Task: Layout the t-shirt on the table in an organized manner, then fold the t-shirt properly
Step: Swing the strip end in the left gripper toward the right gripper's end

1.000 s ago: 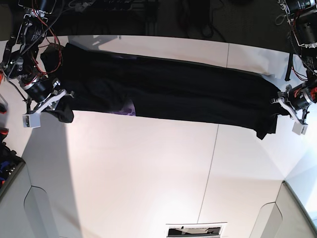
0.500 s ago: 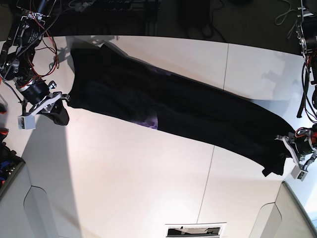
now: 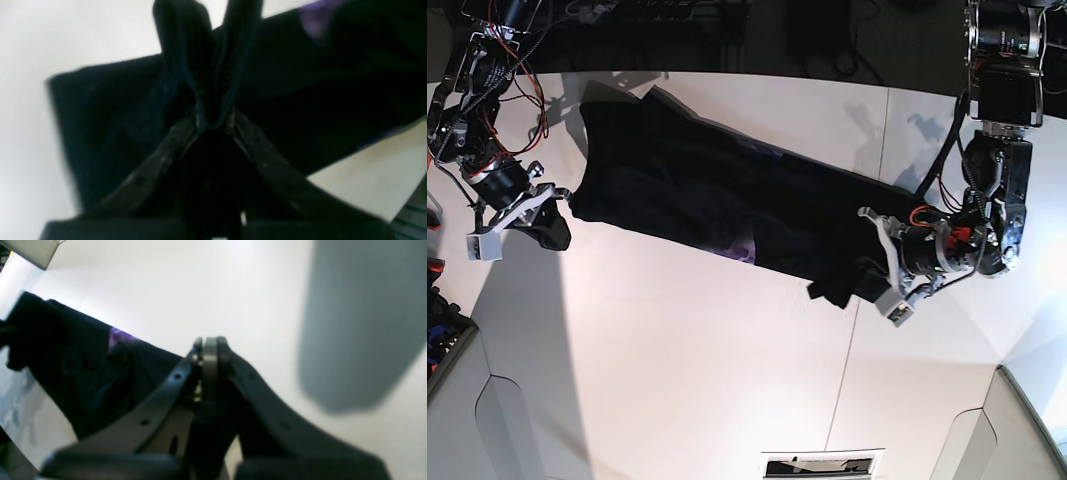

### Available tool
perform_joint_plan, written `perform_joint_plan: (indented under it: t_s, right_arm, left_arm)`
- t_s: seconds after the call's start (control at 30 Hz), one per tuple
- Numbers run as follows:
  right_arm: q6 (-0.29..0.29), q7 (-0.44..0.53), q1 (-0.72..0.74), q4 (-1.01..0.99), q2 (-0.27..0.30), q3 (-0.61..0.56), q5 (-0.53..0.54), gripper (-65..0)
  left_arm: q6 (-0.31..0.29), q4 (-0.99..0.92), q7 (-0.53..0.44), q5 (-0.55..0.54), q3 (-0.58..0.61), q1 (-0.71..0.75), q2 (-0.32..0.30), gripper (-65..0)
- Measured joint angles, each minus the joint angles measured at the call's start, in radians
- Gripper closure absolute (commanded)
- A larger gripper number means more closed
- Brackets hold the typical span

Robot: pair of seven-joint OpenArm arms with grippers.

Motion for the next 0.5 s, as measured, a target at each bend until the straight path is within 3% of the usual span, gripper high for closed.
perform_joint_plan:
  t_s: [0.27, 0.3, 0.43, 0.5]
  right_arm:
    - [0.0, 0.0, 0.0, 0.0, 0.001, 0.003, 0.0, 0.0]
    - [0.0, 0.0, 0.0, 0.0, 0.0, 0.003, 0.0, 0.0]
    - [0.0, -0.004, 0.0, 0.0, 0.003, 0.003, 0.0, 0.0]
    - [0.0, -0.004, 0.0, 0.0, 0.003, 0.003, 0.001, 0.0]
  left_arm:
    - [-0.003, 0.001, 0.012, 0.018, 0.032, 0.01, 0.028, 0.0]
    - [-0.003, 0.001, 0.013, 0.018, 0.032, 0.011, 0.029, -3.0]
    - [-0.003, 0.001, 0.028, 0.005, 0.033, 0.031, 0.032, -39.2]
    - [-0.003, 0.001, 0.062, -0.039, 0.033, 0.051, 0.031, -41.9]
